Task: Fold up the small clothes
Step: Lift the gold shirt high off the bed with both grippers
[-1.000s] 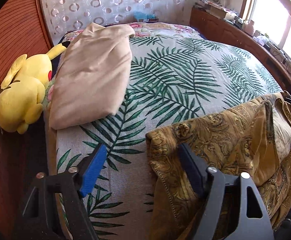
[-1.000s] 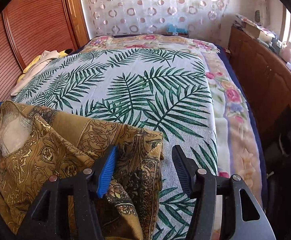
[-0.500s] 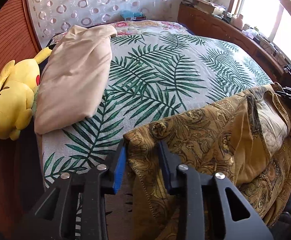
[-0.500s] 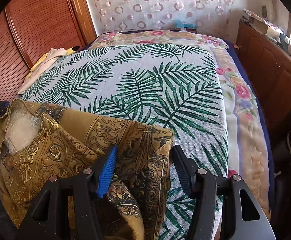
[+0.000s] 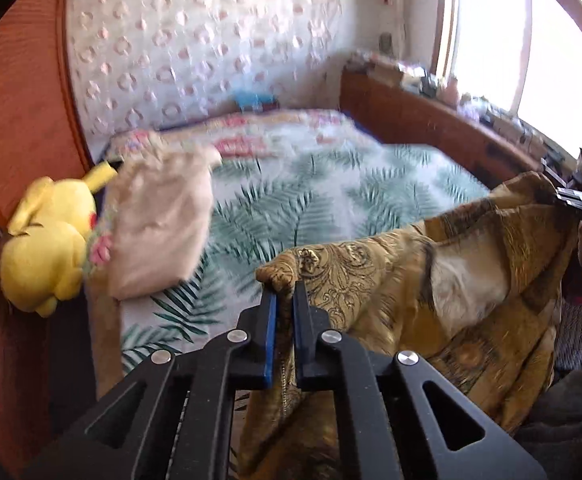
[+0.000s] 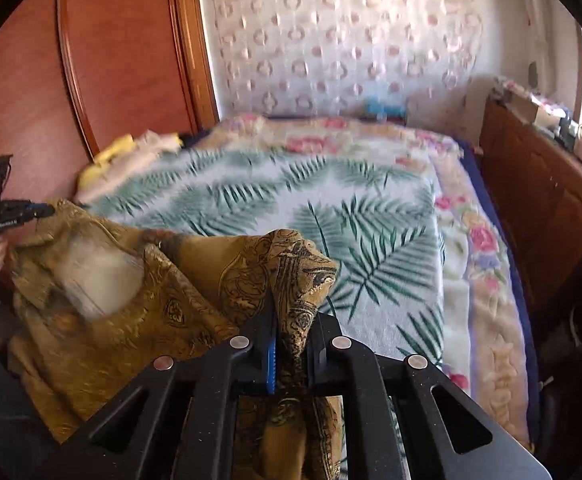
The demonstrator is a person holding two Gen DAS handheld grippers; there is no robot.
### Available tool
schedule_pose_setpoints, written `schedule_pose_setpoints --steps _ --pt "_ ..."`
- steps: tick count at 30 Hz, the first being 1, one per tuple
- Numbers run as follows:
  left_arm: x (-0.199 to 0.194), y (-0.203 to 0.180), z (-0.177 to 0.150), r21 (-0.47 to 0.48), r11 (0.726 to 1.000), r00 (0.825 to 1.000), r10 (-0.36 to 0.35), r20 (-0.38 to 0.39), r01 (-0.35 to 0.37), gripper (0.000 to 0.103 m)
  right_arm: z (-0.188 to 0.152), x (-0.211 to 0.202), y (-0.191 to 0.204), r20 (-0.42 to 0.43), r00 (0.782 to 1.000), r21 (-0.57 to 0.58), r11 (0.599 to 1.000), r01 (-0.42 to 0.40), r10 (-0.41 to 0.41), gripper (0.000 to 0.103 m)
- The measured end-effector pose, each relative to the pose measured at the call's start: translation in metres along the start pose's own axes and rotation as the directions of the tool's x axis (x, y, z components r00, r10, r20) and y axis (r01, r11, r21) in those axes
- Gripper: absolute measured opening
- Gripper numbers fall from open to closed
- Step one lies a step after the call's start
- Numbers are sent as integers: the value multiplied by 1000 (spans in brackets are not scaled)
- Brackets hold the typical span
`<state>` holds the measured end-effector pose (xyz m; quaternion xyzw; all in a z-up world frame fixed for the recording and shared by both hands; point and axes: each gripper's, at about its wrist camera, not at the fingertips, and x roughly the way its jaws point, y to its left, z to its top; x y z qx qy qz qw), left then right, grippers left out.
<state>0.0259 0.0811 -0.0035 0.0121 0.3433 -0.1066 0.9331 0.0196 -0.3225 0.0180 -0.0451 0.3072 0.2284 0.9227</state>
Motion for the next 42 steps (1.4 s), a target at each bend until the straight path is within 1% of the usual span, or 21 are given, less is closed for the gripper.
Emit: schedule_pose_setpoints --steps 2,4,5,7,10,13,14,15,17,19,23,27,29,30,31,33,35,36,37,38,42 --pt "-33 -4 6 -28 999 996 -14 89 17 7 6 -31 8 57 998 -9 1000 8 -7 9" --pt "-57 -10 12 -31 999 988 -14 154 19 7 12 -55 14 92 996 -15 1000 -5 6 9" --pt "-69 -12 17 -28 999 983 -15 181 21 7 16 -69 18 108 994 -24 1000 11 -8 9" --pt "-93 -16 30 -17 1000 971 -8 237 13 7 25 -90 22 117 992 -29 998 47 -43 9" --pt "-130 -21 49 2 1000 947 -30 319 31 7 38 -126 28 164 985 -46 997 57 -48 9" --pt "-169 -30 65 27 999 912 -44 409 36 7 53 -170 34 235 971 -45 997 58 -46 9" --pt "-184 -33 70 24 999 895 -45 444 38 7 60 -187 36 265 964 -32 998 46 -36 9" --pt "-193 -34 72 22 999 886 -47 461 41 7 66 -203 41 290 957 -39 998 44 -31 9" --pt "-214 -36 78 22 998 862 -56 504 52 7 77 -233 57 340 939 -93 992 87 -50 9" --pt "-236 -36 85 26 998 838 -55 543 49 7 88 -258 66 372 928 -117 990 84 -35 9" --pt "-274 -34 103 42 999 795 -35 605 12 7 111 -307 84 438 897 -158 978 134 -52 9" --pt "-310 -30 126 53 998 750 -14 661 -27 7 130 -339 98 485 872 -179 969 169 -63 9" --pt "-319 -29 136 51 997 735 12 678 -64 7 137 -342 106 501 863 -195 962 189 -68 9" --pt "-319 -26 141 50 996 732 19 681 -73 7 140 -341 109 503 861 -198 960 196 -72 9" --pt "-317 -25 145 51 996 732 23 680 -79 7 143 -338 110 502 861 -199 959 200 -75 9" --pt "-303 -18 154 42 994 744 44 667 -97 7 142 -319 114 488 870 -204 959 197 -75 9" --pt "-274 -8 162 32 990 763 86 641 -138 7 145 -297 104 459 885 -204 961 189 -77 9" --pt "-253 -4 162 25 989 776 99 623 -146 7 148 -279 100 439 894 -207 959 193 -85 9" --pt "-236 1 163 31 991 787 87 611 -133 7 151 -265 97 421 903 -203 961 188 -87 9" --pt "-214 6 168 30 989 804 98 586 -142 7 156 -250 92 392 916 -199 964 178 -89 9" --pt "-110 36 182 13 986 877 144 458 -169 7 159 -164 73 305 946 -188 966 176 -113 9"
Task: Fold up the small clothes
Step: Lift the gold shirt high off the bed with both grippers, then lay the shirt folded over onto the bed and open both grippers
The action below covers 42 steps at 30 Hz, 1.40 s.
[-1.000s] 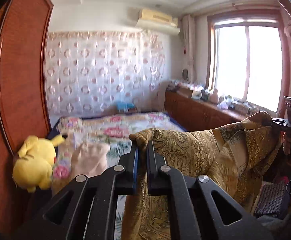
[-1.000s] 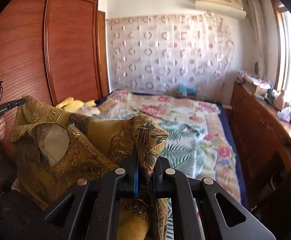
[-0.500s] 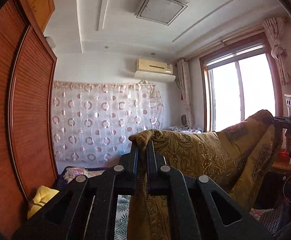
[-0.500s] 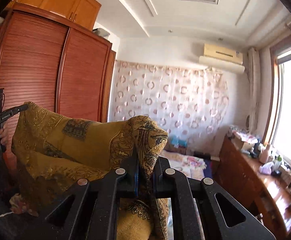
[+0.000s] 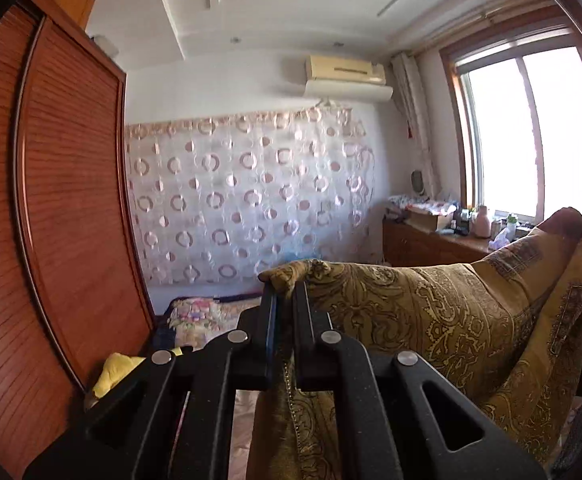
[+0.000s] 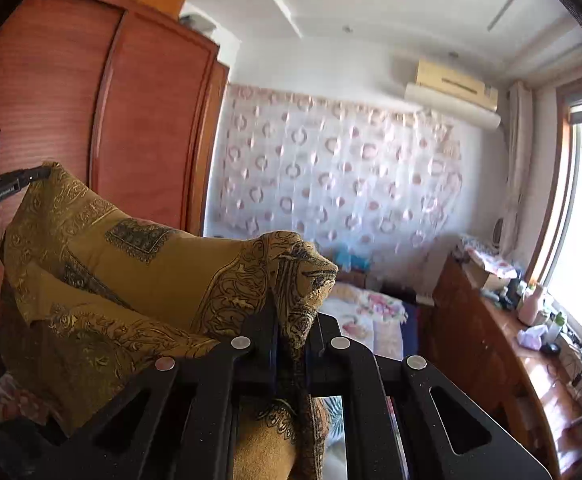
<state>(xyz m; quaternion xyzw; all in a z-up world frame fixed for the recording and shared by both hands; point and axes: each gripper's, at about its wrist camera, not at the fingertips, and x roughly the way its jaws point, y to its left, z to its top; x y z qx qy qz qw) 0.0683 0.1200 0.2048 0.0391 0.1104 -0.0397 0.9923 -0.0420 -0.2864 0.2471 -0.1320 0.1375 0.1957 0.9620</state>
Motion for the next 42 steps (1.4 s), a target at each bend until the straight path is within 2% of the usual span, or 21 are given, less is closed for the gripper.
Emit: schedule_pose_setpoints --steps 4,6,8,9,10,12,15,16,18,20,23,25,28,34,37,39,41,42 --pt "100 8 -51 -16 1000 992 10 -129 -13 9 -30 96 -3 -78 997 58 998 1 3 9" --pt "144 9 -77 -31 998 984 45 -173 -51 10 -49 147 -1 -110 994 76 997 10 -1 10" --pt "177 10 -100 -37 997 969 51 -240 -62 11 -66 199 10 -201 980 77 997 17 -1 24" --pt "190 9 -117 -58 998 959 22 -282 -40 11 -79 219 12 -244 970 87 995 40 -18 34" --pt "197 8 -128 -80 996 949 -1 -316 -25 12 -91 235 13 -282 959 114 992 47 -13 37" --pt "197 7 -147 -117 993 936 -15 -352 -29 13 -120 257 17 -341 940 183 982 39 26 37" --pt "174 2 -160 -121 993 934 -35 -357 -9 32 -143 269 29 -359 931 202 979 12 63 37" --pt "164 0 -161 -121 993 933 -44 -356 1 43 -149 266 33 -360 930 203 979 5 70 37" --pt "152 1 -160 -122 992 930 -63 -362 20 49 -151 275 25 -358 930 215 977 -7 86 38" --pt "148 -1 -165 -114 993 918 -77 -388 35 64 -149 276 16 -351 930 229 973 -27 108 38" --pt "144 2 -166 -118 992 914 -88 -397 44 76 -151 272 16 -342 930 233 971 -53 133 43" --pt "146 2 -174 -126 991 909 -94 -406 46 78 -149 278 17 -337 929 238 968 -74 154 47" --pt "150 -2 -184 -114 993 902 -85 -423 40 78 -172 288 20 -338 925 243 966 -93 174 56" --pt "153 -5 -208 -102 995 881 -67 -469 22 78 -179 339 46 -370 908 214 969 -122 196 57" --pt "149 -3 -219 -111 994 876 -70 -476 20 78 -180 363 55 -390 900 183 974 -134 197 57" --pt "148 -1 -227 -111 994 870 -65 -488 12 78 -185 378 57 -434 880 172 976 -131 195 56" --pt "147 1 -234 -121 993 862 -71 -501 12 78 -192 391 55 -483 855 155 980 -125 186 48" --pt "146 3 -237 -134 991 859 -80 -505 14 78 -195 395 53 -508 843 139 983 -123 177 34"
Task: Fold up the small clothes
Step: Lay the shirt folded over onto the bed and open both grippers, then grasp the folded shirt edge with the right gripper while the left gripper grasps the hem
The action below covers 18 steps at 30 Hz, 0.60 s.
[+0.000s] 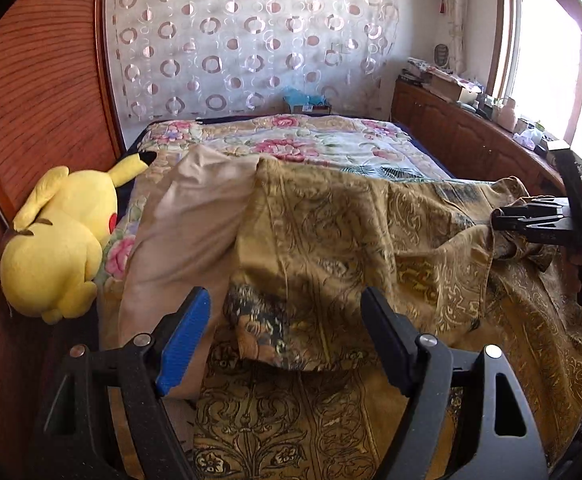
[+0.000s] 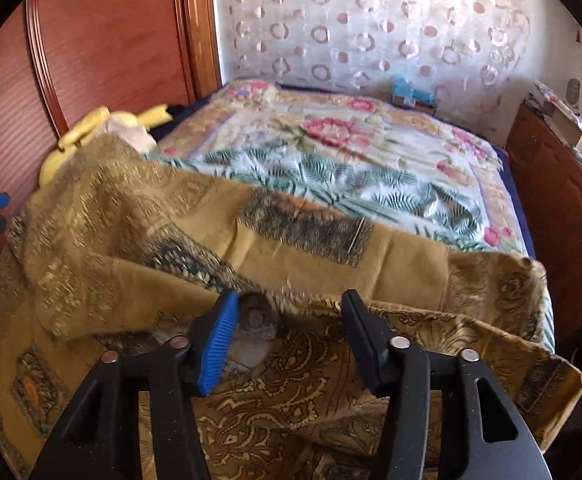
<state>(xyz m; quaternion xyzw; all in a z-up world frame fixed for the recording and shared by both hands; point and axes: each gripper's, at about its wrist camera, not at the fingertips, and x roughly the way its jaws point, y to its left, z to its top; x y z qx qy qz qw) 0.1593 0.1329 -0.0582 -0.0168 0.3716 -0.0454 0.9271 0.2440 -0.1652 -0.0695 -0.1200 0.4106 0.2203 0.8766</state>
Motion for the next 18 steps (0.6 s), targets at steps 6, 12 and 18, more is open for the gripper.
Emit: schedule_pose_setpoints --steps 6,12,18 --pt "-3 5 -9 -25 1000 1000 -6 4 6 78 -16 -26 -22 60 997 18 999 -47 46 6" --pt "-28 -1 -10 -47 999 997 -22 71 25 78 -65 -89 -9 180 976 8 992 -128 125 6" --pt "-36 -9 -7 -29 999 996 -28 89 31 78 -128 -114 9 151 976 -6 987 -158 158 6"
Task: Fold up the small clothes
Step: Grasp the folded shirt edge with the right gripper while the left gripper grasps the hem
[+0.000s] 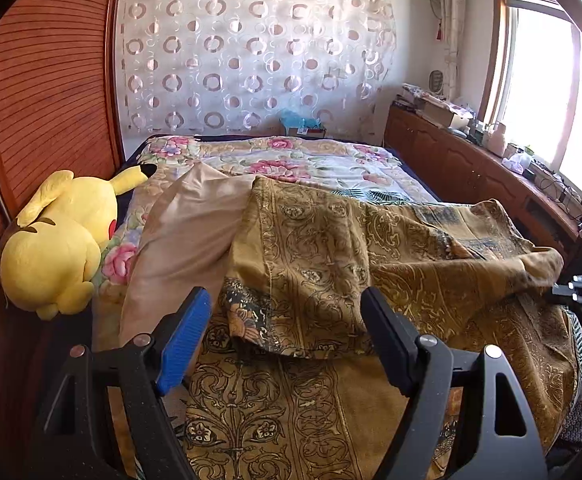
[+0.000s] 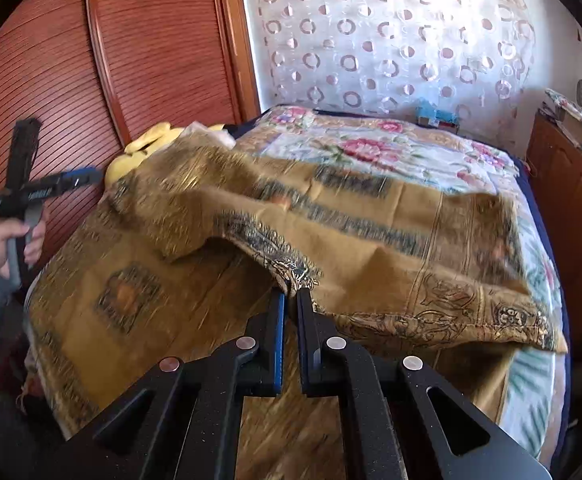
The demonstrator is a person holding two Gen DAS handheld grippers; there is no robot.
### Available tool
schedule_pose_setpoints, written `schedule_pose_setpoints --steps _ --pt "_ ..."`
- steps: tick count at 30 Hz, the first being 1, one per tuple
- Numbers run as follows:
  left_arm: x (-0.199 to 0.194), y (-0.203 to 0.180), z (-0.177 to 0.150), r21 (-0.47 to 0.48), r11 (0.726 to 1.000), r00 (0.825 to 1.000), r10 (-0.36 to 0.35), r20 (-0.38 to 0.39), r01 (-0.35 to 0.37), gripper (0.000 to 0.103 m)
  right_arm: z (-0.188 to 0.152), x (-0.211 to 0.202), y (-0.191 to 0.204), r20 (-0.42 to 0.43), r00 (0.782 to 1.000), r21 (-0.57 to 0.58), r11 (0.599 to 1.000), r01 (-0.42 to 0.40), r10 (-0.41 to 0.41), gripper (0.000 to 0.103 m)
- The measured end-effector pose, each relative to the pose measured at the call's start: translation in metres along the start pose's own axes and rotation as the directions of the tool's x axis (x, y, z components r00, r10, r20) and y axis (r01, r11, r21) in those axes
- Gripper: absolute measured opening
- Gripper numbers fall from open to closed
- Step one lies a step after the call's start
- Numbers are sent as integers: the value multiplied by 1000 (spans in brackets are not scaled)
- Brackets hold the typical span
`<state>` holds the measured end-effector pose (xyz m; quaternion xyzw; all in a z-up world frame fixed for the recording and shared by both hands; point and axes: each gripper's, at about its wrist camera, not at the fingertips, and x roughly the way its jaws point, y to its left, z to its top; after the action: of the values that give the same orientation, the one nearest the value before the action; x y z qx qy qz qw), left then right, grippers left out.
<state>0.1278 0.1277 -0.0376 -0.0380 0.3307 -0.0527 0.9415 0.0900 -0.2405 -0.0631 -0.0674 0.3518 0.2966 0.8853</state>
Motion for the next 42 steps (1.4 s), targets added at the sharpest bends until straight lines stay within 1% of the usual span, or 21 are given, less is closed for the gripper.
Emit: schedule_pose_setpoints --steps 2,5,6,11,12,13,15,19,22,23,27,28,30,31,32,33,36,39,40,41,42 --pt "2 1 1 -2 1000 1000 4 -2 -4 78 -17 -4 0 -25 1000 -5 1000 3 -3 6" --pt "7 2 1 -8 1000 1000 3 -12 -3 78 -31 -6 -4 -45 999 1 1000 18 -18 6" --pt "8 2 2 -6 1000 1000 6 -16 -6 78 -34 -9 -4 -43 999 0 1000 10 -10 6" --pt "12 2 -1 2 1000 999 18 -26 -18 78 -38 -34 -12 12 999 20 999 42 -43 11" --pt "13 3 -2 5 1000 999 23 -27 -23 78 -38 -39 -14 22 998 22 998 54 -55 18" --pt "13 3 -2 7 1000 999 28 -29 -28 78 -38 -43 -18 35 997 28 997 70 -71 37" --pt "15 5 -2 6 999 999 32 -33 -32 78 -38 -56 -26 69 991 48 993 112 -115 60" --pt "19 13 -4 -10 999 999 31 -38 -31 77 -45 -73 -50 96 971 104 973 207 -217 60" --pt "28 19 -5 -20 1000 998 10 -65 -12 51 -53 -72 -77 82 961 174 953 249 -265 60" --pt "31 20 -6 -20 1000 997 13 -78 -14 49 -57 -71 -83 73 960 195 948 251 -269 60" --pt "41 23 -6 -14 999 994 45 -102 -47 48 -66 -62 -100 50 957 238 934 266 -285 60" --pt "43 24 -6 -16 999 993 49 -108 -51 48 -64 -58 -100 45 957 244 932 269 -288 60" --pt "48 27 -5 -23 998 991 54 -119 -57 42 -62 -54 -101 34 956 257 927 273 -291 60" --pt "50 28 -5 -25 998 991 57 -125 -61 35 -61 -52 -102 30 957 263 926 270 -288 60" --pt "53 28 -5 -24 998 989 61 -133 -65 31 -52 -43 -103 29 957 267 925 270 -288 60" --pt "55 29 -5 -24 997 988 65 -141 -69 29 -48 -41 -103 28 957 271 923 271 -289 60" --pt "59 29 -6 -25 997 986 70 -150 -75 29 -34 -31 -111 26 962 298 921 252 -272 60" --pt "62 29 -7 -21 997 984 73 -160 -78 28 -28 -20 -117 7 967 319 917 239 -255 60" --pt "62 29 -8 -15 997 984 75 -161 -79 26 -28 -17 -118 -5 968 323 916 238 -250 60" --pt "62 28 -9 -7 997 983 80 -164 -82 26 -28 -12 -121 -10 969 327 915 237 -247 60" --pt "63 27 -9 1 996 982 85 -168 -86 26 -28 -10 -122 -11 970 330 915 232 -242 58"
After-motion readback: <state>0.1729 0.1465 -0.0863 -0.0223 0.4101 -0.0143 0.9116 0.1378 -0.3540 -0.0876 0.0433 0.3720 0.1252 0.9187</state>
